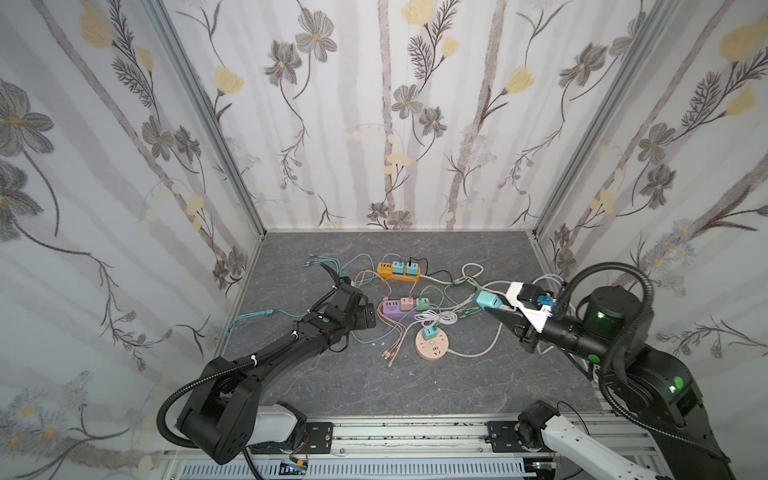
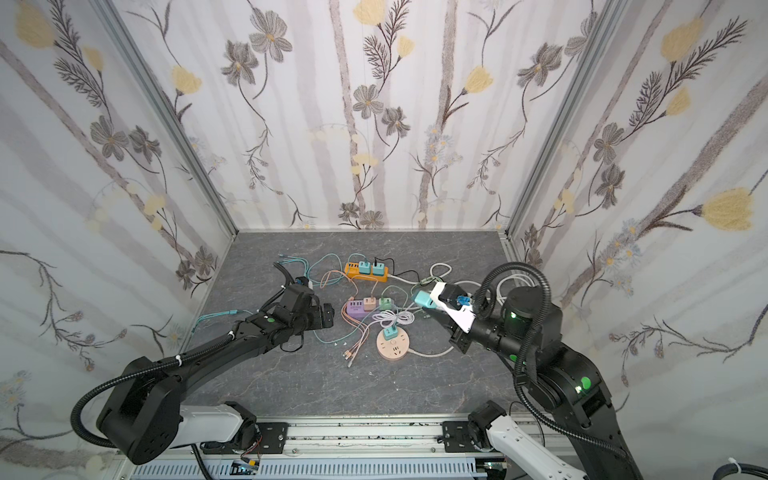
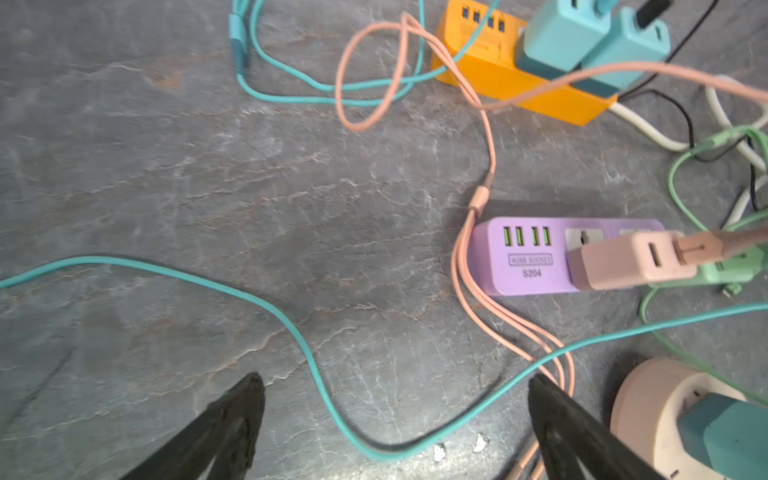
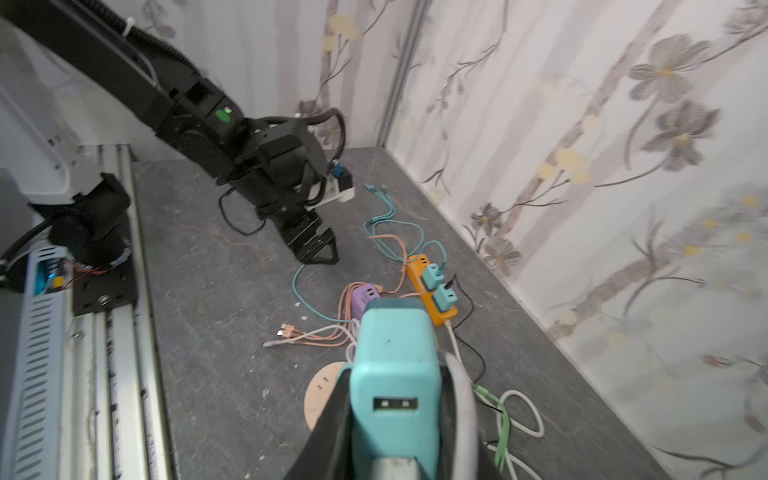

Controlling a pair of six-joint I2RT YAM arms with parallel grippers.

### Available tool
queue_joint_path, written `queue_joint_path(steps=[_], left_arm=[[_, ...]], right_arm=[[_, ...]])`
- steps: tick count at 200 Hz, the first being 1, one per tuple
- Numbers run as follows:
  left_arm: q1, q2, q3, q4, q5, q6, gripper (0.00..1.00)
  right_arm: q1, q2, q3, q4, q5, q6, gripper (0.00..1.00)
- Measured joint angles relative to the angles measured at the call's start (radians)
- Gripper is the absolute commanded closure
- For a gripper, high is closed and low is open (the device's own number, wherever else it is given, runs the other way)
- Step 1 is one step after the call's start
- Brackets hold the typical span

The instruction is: Insert the plug

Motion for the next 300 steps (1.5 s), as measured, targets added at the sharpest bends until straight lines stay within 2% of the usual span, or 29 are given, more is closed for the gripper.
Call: queue_joint_path(steps=[28,40,58,112,133,154,185,206,234,262,274,300], left_arm=[[-0.013,0.008,0.000,0.015,0.002,0.002,0.00],[-0.016,0.007,0.001,0.022,0.003,0.003,0.00],[-0.016,0.005,0.006,0.022,0.014,0.010,0.00],[-0.049,0.005,0.014,0.028,0.053,0.067,0.00],[-0.118,0.027,0.038,0.037,0.112,0.133,0.00],[-0.188,0.075,0.078,0.068,0.161,0.194,0.00],[-0.349,0.199,0.201,0.116,0.197,0.277,0.00],[-0.456,0.336,0.350,0.122,0.187,0.319,0.00],[-0.586,0.514,0.519,0.106,0.123,0.384,0.00],[-0.610,0.609,0.592,0.063,0.106,0.402,0.00],[-0.608,0.631,0.613,0.035,0.103,0.403,0.07],[-0.611,0.683,0.663,-0.015,0.097,0.426,0.37]], right_arm=[[-0.156,0.010,0.071,0.049,0.174,0.036,1.00],[-0.222,0.026,0.077,0.070,0.199,0.047,1.00],[-0.277,0.078,0.075,0.099,0.193,0.063,1.00],[-0.290,0.270,-0.080,0.083,0.050,0.041,1.00],[-0.290,0.312,-0.100,0.070,0.031,0.038,1.00],[-0.288,0.367,-0.100,0.093,-0.008,0.088,1.00],[-0.286,0.454,-0.046,0.171,0.009,0.182,1.00],[-0.289,0.497,-0.005,0.234,0.076,0.209,1.00],[-0.288,0.493,-0.023,0.238,0.073,0.195,1.00],[-0.289,0.418,-0.139,0.213,0.066,0.192,1.00],[-0.289,0.380,-0.185,0.209,0.066,0.193,1.00],[-0.289,0.325,-0.242,0.200,0.065,0.203,1.00]])
